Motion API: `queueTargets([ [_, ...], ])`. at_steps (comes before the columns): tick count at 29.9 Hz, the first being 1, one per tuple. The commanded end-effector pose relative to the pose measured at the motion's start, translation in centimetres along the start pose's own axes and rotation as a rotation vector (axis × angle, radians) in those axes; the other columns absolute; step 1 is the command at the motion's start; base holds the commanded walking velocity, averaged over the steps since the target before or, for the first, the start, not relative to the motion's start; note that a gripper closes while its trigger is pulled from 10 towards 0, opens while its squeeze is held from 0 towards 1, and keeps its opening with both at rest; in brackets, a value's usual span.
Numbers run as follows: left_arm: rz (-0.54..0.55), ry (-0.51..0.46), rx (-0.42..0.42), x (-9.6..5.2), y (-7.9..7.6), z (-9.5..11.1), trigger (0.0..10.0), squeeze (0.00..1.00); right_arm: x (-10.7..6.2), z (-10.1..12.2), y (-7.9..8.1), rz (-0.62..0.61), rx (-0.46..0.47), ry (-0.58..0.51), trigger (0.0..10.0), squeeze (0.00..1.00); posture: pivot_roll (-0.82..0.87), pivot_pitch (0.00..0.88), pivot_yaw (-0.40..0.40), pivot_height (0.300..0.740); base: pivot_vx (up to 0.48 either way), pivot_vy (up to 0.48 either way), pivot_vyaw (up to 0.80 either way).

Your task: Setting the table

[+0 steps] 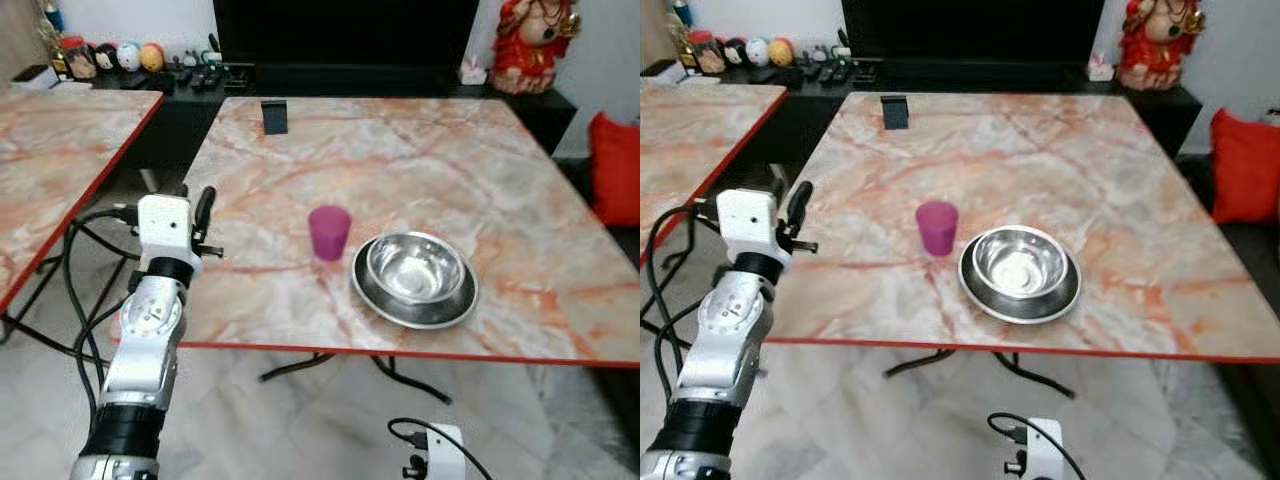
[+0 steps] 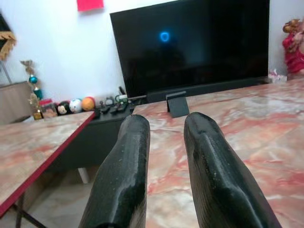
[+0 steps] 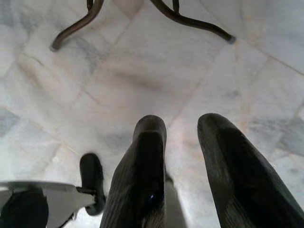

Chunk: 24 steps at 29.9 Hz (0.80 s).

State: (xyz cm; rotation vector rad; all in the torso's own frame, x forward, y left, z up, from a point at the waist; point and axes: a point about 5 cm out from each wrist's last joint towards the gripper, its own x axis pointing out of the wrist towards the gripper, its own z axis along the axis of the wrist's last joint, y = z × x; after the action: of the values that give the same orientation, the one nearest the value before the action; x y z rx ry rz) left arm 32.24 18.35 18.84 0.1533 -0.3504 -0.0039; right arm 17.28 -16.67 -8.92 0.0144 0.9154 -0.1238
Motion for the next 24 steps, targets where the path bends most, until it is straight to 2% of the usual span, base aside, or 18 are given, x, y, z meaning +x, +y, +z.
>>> queueTargets([
  [1,0.019,-0.002,0.018,-0.2,0.4,0.2,10.0,0.0,-0.1,-0.5,-0.2,-0.005,0.007,0.012,10.0,0.0,0.03,0.0,-0.008,0.74,0.0,0.337,0.0],
  [16,0.063,0.0,0.022,-0.2,1.2,0.3,10.0,0.0,-0.1,-0.4,-0.1,0.002,0.001,0.013,10.0,0.0,0.04,0.0,-0.009,0.74,0.0,0.343,0.0],
  [24,0.078,0.035,0.027,-0.7,1.6,-0.7,10.0,0.0,-0.1,-0.5,0.0,0.002,0.002,0.015,10.0,0.0,0.04,0.0,-0.006,0.74,0.0,0.34,0.0],
])
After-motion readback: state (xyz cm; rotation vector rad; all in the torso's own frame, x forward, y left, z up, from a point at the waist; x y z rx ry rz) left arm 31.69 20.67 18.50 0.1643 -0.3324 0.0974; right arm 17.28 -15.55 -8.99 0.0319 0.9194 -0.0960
